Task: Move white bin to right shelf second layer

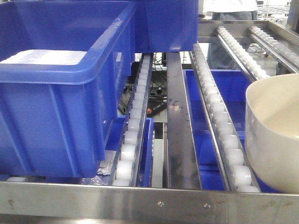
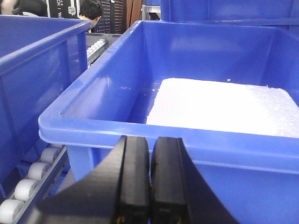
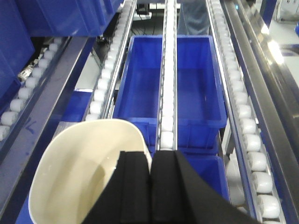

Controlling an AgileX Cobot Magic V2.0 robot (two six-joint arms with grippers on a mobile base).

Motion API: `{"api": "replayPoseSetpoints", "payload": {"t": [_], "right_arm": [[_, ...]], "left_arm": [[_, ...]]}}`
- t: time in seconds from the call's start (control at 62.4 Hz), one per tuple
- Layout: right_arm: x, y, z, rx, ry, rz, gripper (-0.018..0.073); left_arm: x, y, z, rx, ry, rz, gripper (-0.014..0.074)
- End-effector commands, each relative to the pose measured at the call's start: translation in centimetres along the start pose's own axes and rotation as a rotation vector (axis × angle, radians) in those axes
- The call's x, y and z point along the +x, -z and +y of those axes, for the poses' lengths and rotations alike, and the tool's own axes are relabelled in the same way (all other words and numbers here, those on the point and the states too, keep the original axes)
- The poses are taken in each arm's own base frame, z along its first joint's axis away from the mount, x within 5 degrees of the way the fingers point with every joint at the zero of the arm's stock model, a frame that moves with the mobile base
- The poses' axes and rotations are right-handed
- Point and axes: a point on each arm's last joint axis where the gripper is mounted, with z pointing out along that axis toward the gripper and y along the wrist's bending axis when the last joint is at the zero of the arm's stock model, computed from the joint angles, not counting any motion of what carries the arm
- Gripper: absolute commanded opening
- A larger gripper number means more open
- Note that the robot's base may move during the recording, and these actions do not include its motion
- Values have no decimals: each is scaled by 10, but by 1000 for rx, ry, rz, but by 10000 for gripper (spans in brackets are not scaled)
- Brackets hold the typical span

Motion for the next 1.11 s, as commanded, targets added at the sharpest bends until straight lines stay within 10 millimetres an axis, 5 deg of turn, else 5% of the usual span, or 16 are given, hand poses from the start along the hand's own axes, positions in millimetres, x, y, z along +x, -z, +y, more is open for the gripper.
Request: {"api": "replayPoseSetpoints", "payload": {"t": [0.0,0.432,1.089], "right_arm": [[-12,1,0,0,24,-110,53],[82,-5,-8,-7,71,-220,53],[87,-7,-8,-9,71,-266,53]], "left_arm": [[1,1,1,-4,10,-71,85],[1,1,1,-4,10,-71,85],[1,1,1,-4,10,-71,85]]}}
